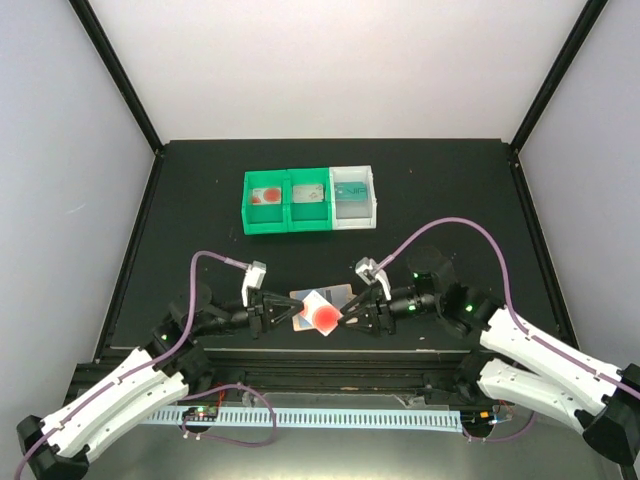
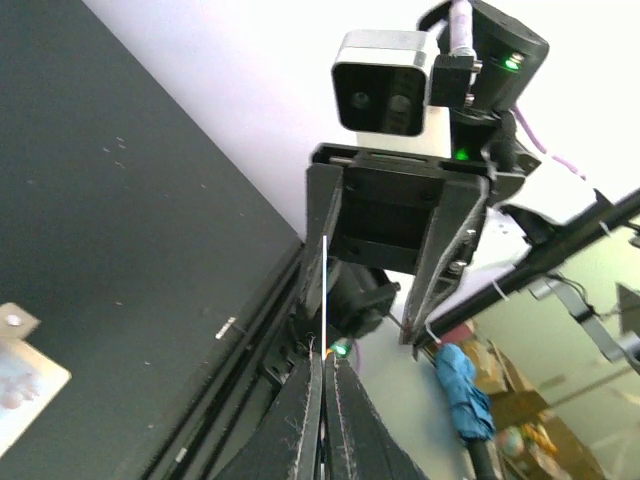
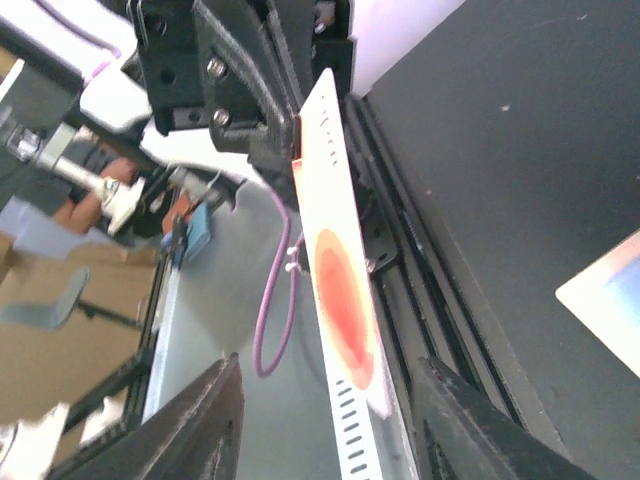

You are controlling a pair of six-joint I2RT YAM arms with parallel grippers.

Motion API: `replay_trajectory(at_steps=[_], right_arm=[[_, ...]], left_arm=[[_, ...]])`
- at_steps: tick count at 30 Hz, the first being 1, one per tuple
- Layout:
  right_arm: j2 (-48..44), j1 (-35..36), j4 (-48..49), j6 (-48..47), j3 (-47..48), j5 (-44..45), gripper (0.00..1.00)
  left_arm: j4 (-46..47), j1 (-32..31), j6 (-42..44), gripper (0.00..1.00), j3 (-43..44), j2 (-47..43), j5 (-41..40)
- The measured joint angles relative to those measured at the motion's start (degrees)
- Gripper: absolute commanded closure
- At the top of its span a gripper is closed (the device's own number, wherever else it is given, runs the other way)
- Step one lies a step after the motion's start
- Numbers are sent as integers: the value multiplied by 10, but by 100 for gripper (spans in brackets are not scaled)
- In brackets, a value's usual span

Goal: Take the credit cards out of the card holder

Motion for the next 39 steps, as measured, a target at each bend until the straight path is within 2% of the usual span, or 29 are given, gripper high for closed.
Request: replay_trajectory(at_steps=[1, 4, 6, 7, 15, 21, 26, 32, 39], right_arm=[[-8, 0, 0, 4, 0, 14, 35], [-24, 0, 1, 12, -3, 62, 19], [-31, 0, 2, 13, -6, 94, 2], [-33, 0, 2, 14, -7, 112, 0], [-52, 0, 22, 45, -26, 202, 0], [-71, 0, 49, 87, -49, 230, 0], [-71, 0, 55, 103, -53, 230, 0], [-79, 0, 56, 113, -53, 230, 0], [-107, 0, 57, 120, -54, 232, 0]], left_arm=[[-5, 0, 1, 98, 0, -5, -14], [-35, 0, 8, 99, 10, -12, -68], [-58, 0, 14, 98, 23, -9, -106], [-69, 0, 17, 99, 31, -5, -127], [-142, 5, 18, 98, 61, 37, -323], [-159, 47, 13, 98, 66, 69, -426], [-146, 106, 21, 98, 90, 123, -470], [-76, 154, 36, 98, 110, 220, -517], [26, 215, 43, 98, 165, 374, -506]])
